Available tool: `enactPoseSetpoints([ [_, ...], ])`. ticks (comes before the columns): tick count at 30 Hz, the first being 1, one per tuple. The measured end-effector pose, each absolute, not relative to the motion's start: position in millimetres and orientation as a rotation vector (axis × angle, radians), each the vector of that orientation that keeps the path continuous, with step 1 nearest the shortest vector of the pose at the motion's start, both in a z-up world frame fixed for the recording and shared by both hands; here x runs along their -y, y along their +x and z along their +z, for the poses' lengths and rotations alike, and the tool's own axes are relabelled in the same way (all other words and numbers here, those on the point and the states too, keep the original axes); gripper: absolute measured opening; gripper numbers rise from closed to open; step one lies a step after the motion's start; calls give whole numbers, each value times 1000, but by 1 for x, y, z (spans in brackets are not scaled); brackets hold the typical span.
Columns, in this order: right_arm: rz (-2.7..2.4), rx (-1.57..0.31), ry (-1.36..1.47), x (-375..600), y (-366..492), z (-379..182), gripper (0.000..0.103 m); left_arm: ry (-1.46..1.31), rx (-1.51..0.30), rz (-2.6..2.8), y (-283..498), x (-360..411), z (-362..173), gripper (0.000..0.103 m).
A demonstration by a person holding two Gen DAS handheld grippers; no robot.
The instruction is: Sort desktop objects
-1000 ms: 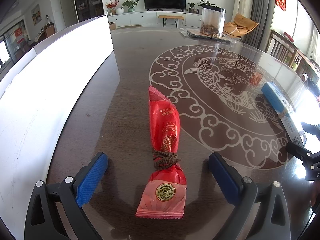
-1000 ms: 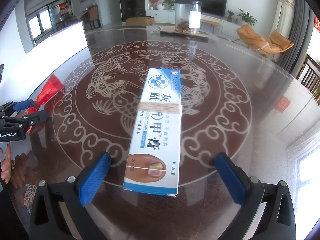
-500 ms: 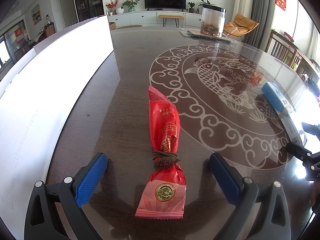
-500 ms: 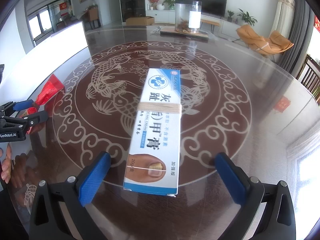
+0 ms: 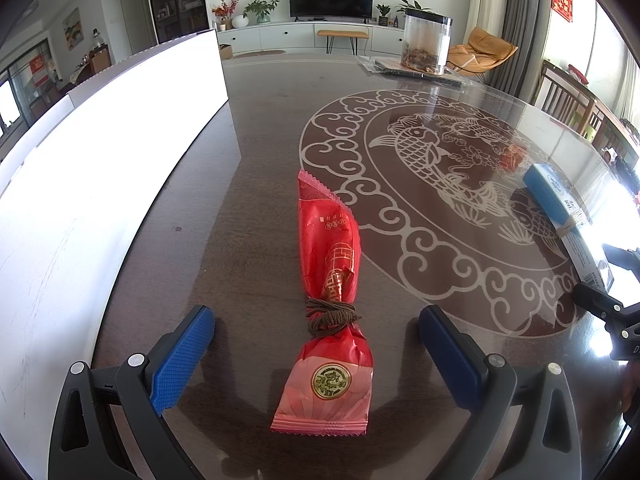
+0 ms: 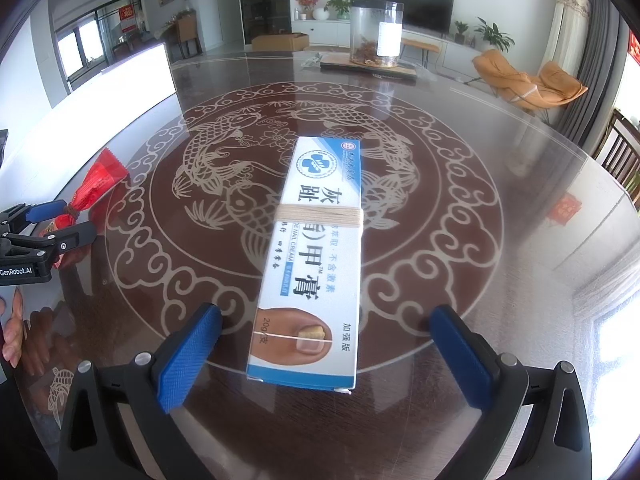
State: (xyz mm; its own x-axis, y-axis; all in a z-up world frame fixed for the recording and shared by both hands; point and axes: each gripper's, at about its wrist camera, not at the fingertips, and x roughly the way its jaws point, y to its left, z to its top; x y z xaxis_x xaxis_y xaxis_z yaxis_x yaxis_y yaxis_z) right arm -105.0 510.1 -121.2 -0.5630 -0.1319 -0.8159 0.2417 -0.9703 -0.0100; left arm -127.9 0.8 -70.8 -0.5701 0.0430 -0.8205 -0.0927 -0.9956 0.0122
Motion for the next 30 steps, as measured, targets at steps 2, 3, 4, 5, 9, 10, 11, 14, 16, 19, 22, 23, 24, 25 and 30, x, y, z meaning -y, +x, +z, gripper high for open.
enactPoseSetpoints([
  [2, -2598, -178, 1341, -510, -105, -122, 103, -1417, -81, 2713, -128, -1, -71, 103],
  [3, -2598, -178, 1341, -510, -105, -121, 103, -1418, -77, 2708, -128, 0, -71, 103],
  [4, -2598, -178, 1341, -510, -106, -121, 103, -1417, -77, 2700, -128, 1, -71, 103],
  [5, -2598, -178, 1341, -510, -106, -121, 103, -1415, -81, 2689, -127, 1, -71, 103],
  [9, -2598, -176, 1341, -511, -105, -122, 103, -1408, -99, 2662, -121, 1, -71, 103],
  [10, -2598, -176, 1341, -511, -105, -122, 103, -1408, -100, 2660, -120, 1, -71, 103],
  [11, -2598, -176, 1341, -511, -105, -122, 103, -1408, -100, 2660, -119, 1, -71, 103],
  [14, -2598, -176, 1341, -511, -105, -122, 103, -1407, -93, 2655, -119, 2, -71, 103],
  [16, -2598, -176, 1341, -511, -106, -122, 103, -1412, -87, 2649, -120, 2, -71, 103],
  [19, -2597, -176, 1341, -511, -106, -122, 103, -1430, -127, 2634, -123, -2, -72, 103],
  [22, -2596, -177, 1341, -511, -106, -122, 103, -1418, -145, 2618, -128, -8, -67, 85],
  [23, -2590, -179, 1345, -512, -106, -122, 103, -1413, -154, 2610, -130, -10, -64, 66],
  [24, -2562, -193, 1370, -513, -110, -121, 103, -1415, -165, 2601, -132, -12, -62, 45],
  [25, -2520, -211, 1405, -513, -116, -119, 103, -1415, -177, 2594, -132, -15, -60, 33],
  [30, -2350, -135, 1596, -515, -155, -110, 103, -1409, -145, 2619, -123, -15, -59, 20],
])
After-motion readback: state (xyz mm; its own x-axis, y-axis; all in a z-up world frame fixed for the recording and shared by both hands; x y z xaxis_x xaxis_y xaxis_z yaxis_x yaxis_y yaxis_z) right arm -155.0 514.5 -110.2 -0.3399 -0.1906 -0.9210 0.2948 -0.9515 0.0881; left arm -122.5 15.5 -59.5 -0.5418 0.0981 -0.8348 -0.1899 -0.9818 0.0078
